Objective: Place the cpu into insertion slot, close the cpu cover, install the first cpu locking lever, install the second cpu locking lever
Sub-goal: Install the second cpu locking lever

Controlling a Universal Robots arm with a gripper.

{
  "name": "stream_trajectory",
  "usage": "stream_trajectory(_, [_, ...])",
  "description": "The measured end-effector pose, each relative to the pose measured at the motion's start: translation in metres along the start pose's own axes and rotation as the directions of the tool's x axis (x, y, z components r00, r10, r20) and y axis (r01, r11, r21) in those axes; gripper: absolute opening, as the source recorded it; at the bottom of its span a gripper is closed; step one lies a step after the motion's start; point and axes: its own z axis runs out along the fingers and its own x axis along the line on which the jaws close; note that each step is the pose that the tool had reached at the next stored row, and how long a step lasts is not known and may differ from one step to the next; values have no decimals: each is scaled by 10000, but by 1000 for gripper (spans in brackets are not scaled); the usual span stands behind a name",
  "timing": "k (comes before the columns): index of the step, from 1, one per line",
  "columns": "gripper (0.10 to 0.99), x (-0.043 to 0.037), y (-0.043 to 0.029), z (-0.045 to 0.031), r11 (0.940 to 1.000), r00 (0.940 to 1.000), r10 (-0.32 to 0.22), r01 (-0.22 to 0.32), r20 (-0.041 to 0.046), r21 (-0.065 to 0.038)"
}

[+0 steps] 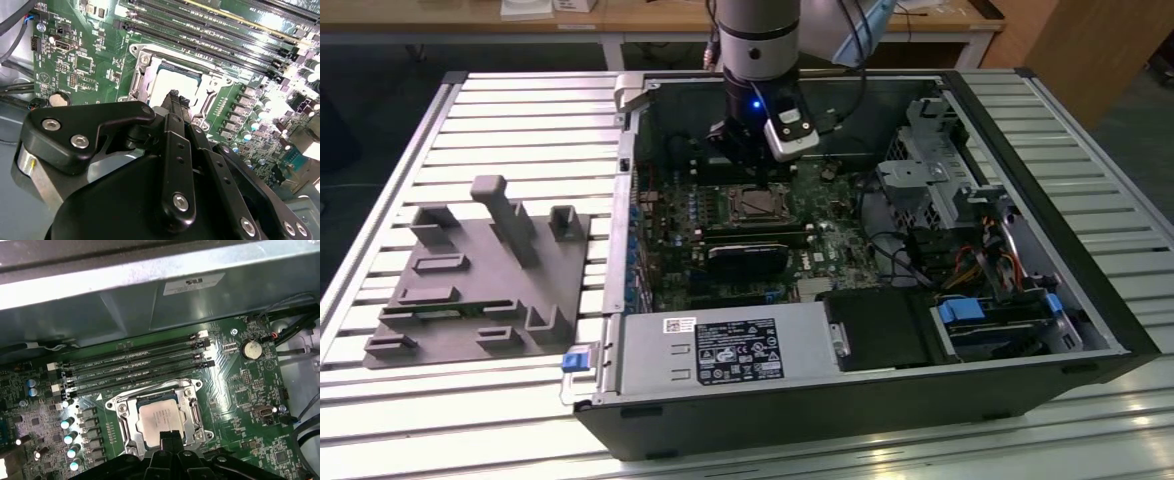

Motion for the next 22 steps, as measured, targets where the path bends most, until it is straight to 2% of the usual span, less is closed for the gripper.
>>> stream_trajectory(7, [106, -22, -90, -3, 10000, 10000, 0, 0, -1, 1])
stream_trajectory(16, [106, -61, -248, -5, 10000, 10000, 0, 0, 0, -2])
stream_trajectory(22, [106, -73, -297, 4, 9999, 9999, -140, 140, -14, -12])
